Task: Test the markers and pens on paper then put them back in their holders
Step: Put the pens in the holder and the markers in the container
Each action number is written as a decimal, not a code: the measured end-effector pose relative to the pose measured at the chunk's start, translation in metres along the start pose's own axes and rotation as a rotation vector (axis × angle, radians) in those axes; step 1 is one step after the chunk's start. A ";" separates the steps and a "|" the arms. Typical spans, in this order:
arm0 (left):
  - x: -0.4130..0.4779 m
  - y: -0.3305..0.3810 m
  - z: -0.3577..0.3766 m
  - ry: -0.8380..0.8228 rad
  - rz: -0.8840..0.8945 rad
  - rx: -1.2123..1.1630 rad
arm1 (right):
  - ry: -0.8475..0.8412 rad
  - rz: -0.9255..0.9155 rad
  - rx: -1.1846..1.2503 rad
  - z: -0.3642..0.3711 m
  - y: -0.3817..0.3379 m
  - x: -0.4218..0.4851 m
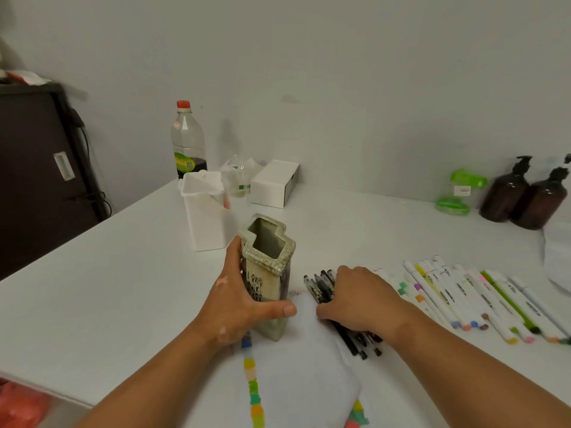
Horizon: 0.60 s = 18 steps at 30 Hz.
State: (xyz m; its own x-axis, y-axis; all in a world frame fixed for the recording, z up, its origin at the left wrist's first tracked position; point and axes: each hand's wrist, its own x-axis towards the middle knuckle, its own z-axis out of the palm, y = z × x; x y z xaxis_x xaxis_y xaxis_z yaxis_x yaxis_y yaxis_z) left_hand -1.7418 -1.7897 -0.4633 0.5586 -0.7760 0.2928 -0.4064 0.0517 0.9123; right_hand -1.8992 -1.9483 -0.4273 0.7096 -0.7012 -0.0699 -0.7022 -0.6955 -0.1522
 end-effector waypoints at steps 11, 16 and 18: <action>0.012 -0.005 0.004 0.002 0.060 -0.004 | -0.030 -0.021 0.006 0.009 -0.022 0.012; 0.012 -0.007 0.005 0.006 0.055 -0.028 | -0.080 0.011 0.176 -0.012 -0.013 0.016; 0.012 -0.008 0.005 -0.002 0.046 -0.039 | -0.042 0.012 0.672 -0.044 -0.007 0.019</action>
State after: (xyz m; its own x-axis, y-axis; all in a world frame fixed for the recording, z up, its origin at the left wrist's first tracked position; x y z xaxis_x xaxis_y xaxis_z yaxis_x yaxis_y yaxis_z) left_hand -1.7361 -1.8026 -0.4683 0.5385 -0.7734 0.3345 -0.4034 0.1119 0.9081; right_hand -1.8828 -1.9635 -0.3844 0.7132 -0.6919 -0.1120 -0.5308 -0.4288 -0.7310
